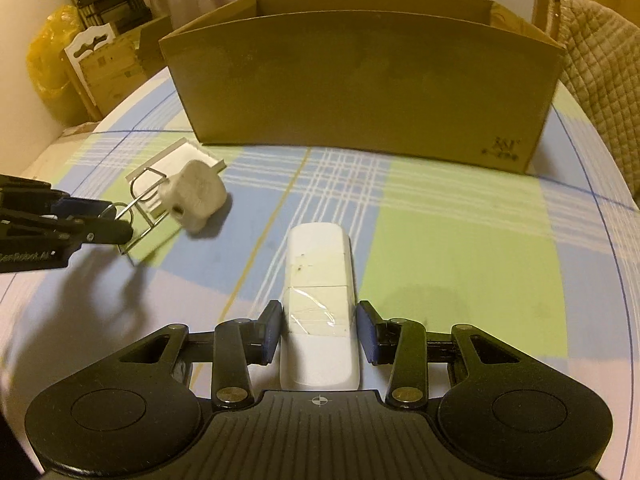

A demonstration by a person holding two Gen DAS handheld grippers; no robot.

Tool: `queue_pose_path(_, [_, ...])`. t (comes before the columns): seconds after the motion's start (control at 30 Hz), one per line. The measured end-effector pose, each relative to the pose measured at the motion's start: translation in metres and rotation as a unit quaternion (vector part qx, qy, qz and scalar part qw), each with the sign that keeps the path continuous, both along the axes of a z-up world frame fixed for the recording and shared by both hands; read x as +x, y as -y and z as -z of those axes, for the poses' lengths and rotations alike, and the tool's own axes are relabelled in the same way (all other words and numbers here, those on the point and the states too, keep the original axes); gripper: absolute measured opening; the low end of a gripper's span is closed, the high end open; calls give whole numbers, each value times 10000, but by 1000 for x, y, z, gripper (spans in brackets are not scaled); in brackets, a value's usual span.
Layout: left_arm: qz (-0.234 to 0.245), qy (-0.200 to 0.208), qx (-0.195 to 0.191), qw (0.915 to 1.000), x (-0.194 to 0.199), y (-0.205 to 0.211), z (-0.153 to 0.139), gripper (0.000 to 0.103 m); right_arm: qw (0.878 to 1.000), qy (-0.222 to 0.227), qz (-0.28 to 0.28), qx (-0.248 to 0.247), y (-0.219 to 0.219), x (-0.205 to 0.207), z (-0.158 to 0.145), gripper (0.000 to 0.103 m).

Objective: Organize rigid objects
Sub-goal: 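Close the left tool on the metal wire holder while the right tool closes on the white stick, then lift the wire holder and white stick off the table with both tools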

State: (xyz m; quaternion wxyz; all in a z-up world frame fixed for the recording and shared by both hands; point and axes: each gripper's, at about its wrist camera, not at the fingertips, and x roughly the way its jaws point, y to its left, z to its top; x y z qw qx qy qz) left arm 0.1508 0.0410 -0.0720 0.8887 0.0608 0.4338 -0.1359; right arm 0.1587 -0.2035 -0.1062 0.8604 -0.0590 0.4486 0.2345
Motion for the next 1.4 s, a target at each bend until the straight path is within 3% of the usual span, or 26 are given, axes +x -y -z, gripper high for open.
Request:
queue_pose_path(0.17, [462,0,294,9985,-29,20,-5,26,9998,-57,176,67,11,-19,0,37])
queue_pose_path(0.33, [978,-74,169,9950,-46,37,-4,26,9990,-90,426,126,22,-34,-3,37])
queue_pose_path(0.47, [1089,-121,111,9939,-52,45,2,26,9981,-71,593,144,25,-46,-3,37])
queue_pose_path(0.83, [914,-168,87,9956,-49,51,18,27,9978,17,636,195,26,-52,-1,37])
queue_pose_path(1.0, [830,-83,64,9965,-49,53,25,40,9978,71,632,209,27,-50,0,37])
queue_pose_path(1.27, [666,36,-149,9977,-43,55,30,38,9977,154,630,201,25,-49,1,37])
queue_pose_path(1.4, [630,33,-154,9979,-40,56,29,29,9977,200,624,190,24,-48,2,37])
